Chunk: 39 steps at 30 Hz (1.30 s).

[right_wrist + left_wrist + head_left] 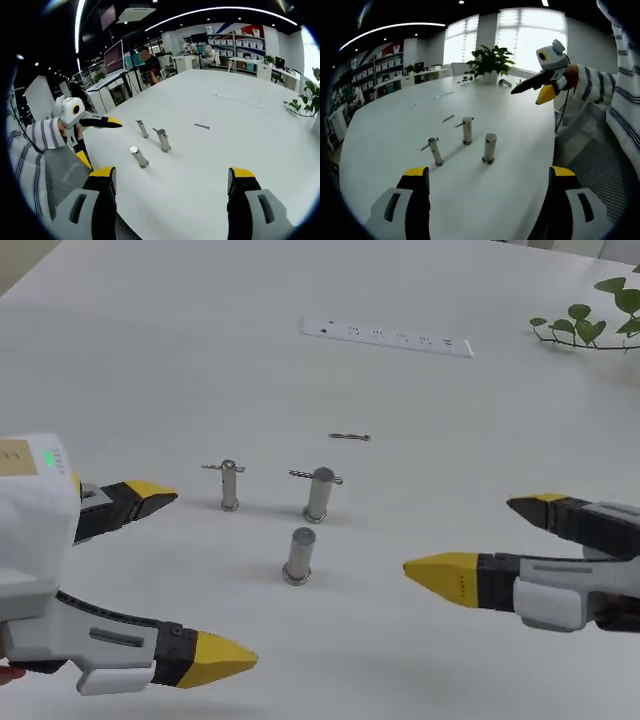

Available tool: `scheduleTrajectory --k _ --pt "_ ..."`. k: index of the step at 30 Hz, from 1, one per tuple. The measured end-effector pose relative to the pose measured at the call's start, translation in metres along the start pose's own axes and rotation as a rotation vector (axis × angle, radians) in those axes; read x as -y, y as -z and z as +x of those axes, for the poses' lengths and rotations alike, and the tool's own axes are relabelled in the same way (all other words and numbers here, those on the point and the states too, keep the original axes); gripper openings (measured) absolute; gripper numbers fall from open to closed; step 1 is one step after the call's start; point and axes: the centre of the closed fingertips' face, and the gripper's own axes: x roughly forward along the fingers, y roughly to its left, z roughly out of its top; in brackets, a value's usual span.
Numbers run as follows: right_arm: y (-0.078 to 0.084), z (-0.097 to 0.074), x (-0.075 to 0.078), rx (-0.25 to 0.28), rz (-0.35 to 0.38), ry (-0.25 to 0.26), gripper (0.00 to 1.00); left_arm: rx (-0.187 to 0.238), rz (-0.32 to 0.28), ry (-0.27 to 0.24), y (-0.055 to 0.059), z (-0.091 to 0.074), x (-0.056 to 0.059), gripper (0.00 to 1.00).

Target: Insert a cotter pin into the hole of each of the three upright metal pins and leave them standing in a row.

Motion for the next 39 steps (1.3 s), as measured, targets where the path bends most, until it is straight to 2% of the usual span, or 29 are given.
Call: scheduleTrajectory --k 2,7,10,14,16,20,22,26,30,31,36,39 --pt "-0.006 0.001 0.005 -0.019 -0.031 -0.004 0.91 0.027 -0.034 0.005 -0.002 -0.001 0.001 0.98" --pt "-0.023 0.006 0.018 -0.046 -0.106 -0.002 0.90 0.023 -0.041 0.015 0.002 -0.002 0.003 0.99" --pt "-0.033 0.012 0.026 -0.090 -0.178 -0.009 0.90 0.028 -0.050 0.022 0.002 -0.002 0.005 0.98" --pt "-0.032 0.020 0.038 -0.182 -0.265 -0.022 0.85 0.052 -0.074 0.025 -0.001 -0.002 0.007 0.97" --pt "-0.036 0.026 0.040 -0.190 -0.299 -0.034 0.82 0.053 -0.076 0.031 -0.001 -0.002 0.008 0.97" --pt "-0.040 0.036 0.040 -0.214 -0.320 -0.068 0.76 0.043 -0.071 0.040 0.001 -0.002 0.010 0.97" --pt "-0.043 0.042 0.039 -0.231 -0.361 -0.087 0.75 0.044 -0.075 0.053 0.001 -0.002 0.012 0.97" --pt "-0.045 0.051 0.037 -0.290 -0.435 -0.123 0.72 0.043 -0.066 0.054 0.001 -0.002 0.012 0.97" --pt "-0.051 0.060 0.036 -0.334 -0.507 -0.152 0.68 0.011 -0.034 0.029 0.006 -0.005 0.004 0.97" --pt "-0.055 0.063 0.040 -0.342 -0.523 -0.159 0.68 0.011 -0.035 0.026 0.007 -0.006 0.003 0.96" --pt "-0.068 0.077 0.043 -0.376 -0.601 -0.178 0.67 0.056 -0.063 0.006 0.002 -0.014 -0.005 0.97" --pt "-0.073 0.084 0.045 -0.408 -0.641 -0.192 0.67 0.059 -0.062 -0.010 0.001 -0.017 -0.009 0.97"
